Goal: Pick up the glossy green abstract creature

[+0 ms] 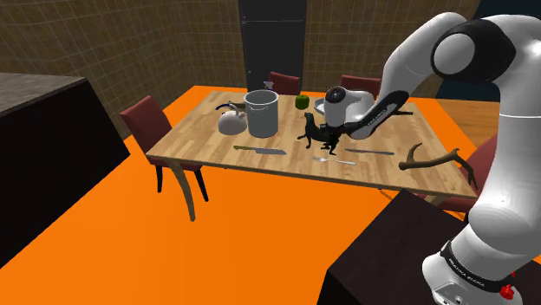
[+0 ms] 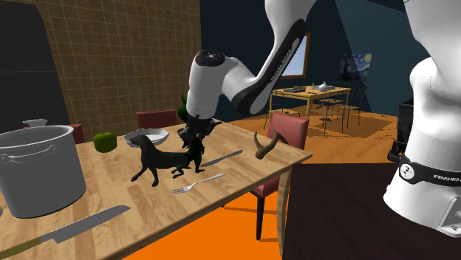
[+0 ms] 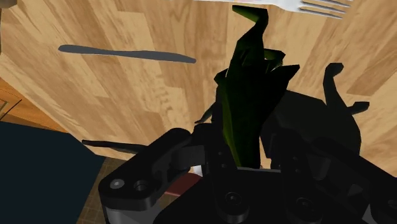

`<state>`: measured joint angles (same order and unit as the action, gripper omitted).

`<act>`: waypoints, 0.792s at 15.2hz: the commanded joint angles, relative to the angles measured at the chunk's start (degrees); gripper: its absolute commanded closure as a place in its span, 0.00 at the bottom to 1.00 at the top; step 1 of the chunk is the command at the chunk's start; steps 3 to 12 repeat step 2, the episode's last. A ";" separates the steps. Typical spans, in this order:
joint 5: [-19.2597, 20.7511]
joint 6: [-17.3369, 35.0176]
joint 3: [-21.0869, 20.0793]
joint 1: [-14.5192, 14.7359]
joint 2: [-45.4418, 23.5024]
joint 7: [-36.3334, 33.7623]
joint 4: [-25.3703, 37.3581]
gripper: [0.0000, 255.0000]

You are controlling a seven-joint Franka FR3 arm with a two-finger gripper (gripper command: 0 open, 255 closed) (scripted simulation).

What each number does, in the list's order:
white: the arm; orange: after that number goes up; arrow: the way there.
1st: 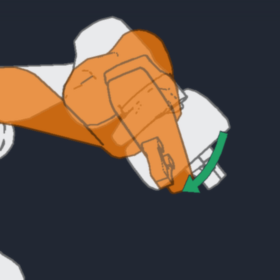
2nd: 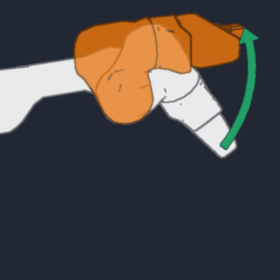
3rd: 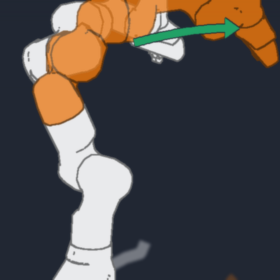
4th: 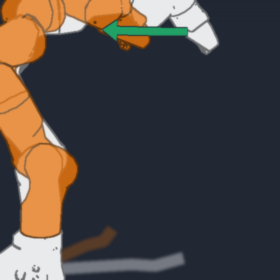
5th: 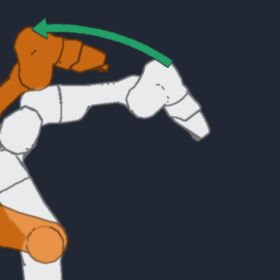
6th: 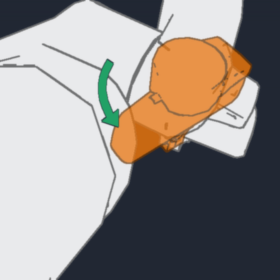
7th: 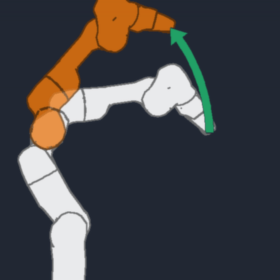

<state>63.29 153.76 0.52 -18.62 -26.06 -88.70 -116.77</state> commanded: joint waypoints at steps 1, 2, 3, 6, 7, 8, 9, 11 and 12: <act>-0.76 -0.37 -0.31 -0.22 0.89 0.91 -0.34 1.00; -0.76 -0.37 -0.31 -0.22 0.89 0.91 -0.34 1.00; -0.76 -0.37 -0.31 -0.22 0.89 0.91 -0.34 1.00; -0.76 -0.37 -0.31 -0.22 0.89 0.91 -0.34 1.00; -0.76 -0.37 -0.31 -0.22 0.89 0.91 -0.34 1.00; -0.76 -0.37 -0.31 -0.22 0.89 0.91 -0.34 1.00; -0.76 -0.37 -0.31 -0.22 0.89 0.91 -0.34 1.00; -0.76 -0.37 -0.31 -0.22 0.89 0.91 -0.34 1.00; -0.76 -0.37 -0.31 -0.22 0.89 0.91 -0.34 1.00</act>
